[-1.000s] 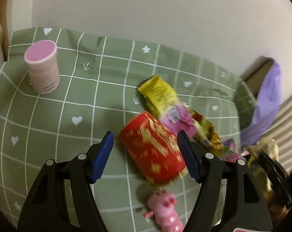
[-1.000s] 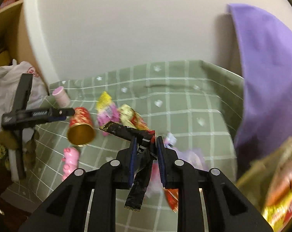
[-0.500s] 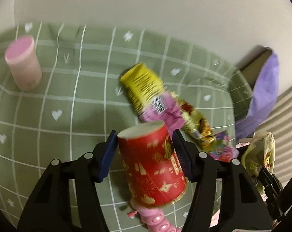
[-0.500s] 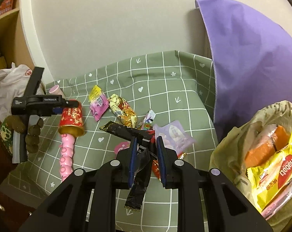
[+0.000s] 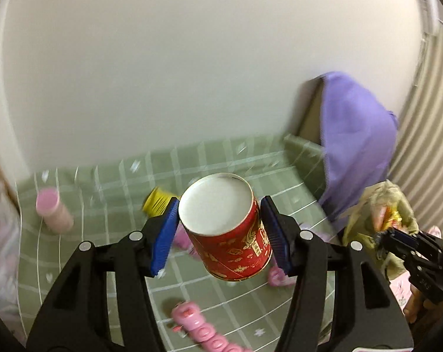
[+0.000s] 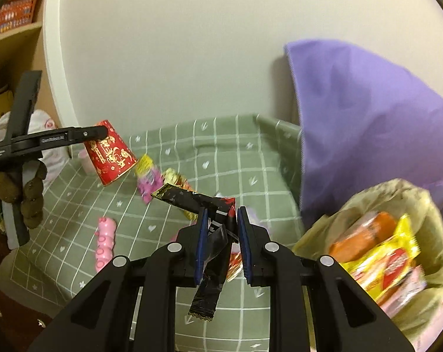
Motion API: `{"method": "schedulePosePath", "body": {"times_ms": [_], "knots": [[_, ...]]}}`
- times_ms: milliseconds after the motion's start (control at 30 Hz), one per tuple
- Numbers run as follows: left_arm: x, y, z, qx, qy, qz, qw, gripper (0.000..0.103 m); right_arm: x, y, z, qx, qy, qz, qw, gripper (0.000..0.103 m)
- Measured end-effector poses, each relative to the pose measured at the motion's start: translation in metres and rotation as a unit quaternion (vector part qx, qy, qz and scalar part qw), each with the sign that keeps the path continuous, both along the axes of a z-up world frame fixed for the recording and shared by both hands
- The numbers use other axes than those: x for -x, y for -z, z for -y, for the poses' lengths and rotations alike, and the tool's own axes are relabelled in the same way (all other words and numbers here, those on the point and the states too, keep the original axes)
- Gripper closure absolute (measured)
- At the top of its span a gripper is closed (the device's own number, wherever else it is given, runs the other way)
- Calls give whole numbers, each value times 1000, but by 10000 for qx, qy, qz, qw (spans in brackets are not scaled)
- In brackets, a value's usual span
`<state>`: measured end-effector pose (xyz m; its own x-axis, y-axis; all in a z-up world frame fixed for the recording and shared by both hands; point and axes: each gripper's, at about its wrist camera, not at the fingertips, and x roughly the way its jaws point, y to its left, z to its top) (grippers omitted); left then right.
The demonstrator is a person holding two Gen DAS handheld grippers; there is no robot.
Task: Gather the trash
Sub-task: 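Carry the red cup and dark wrapper over the yellow-green trash bag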
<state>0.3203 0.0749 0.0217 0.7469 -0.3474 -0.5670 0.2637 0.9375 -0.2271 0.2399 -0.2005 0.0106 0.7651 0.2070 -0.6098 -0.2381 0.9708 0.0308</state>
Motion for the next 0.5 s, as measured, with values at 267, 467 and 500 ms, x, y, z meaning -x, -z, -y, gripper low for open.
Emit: {"method": "schedulePosePath", "body": {"times_ms": [267, 467, 500], "knots": [[15, -72, 65, 234, 996, 866, 9910, 49, 23, -53, 46, 148, 624, 745, 9952, 83], [25, -92, 128, 260, 1768, 1082, 9779, 49, 46, -76, 92, 195, 1250, 1007, 9868, 83], [27, -92, 138, 244, 1880, 1095, 9757, 49, 50, -77, 101, 213, 1371, 1023, 9850, 83]]}}
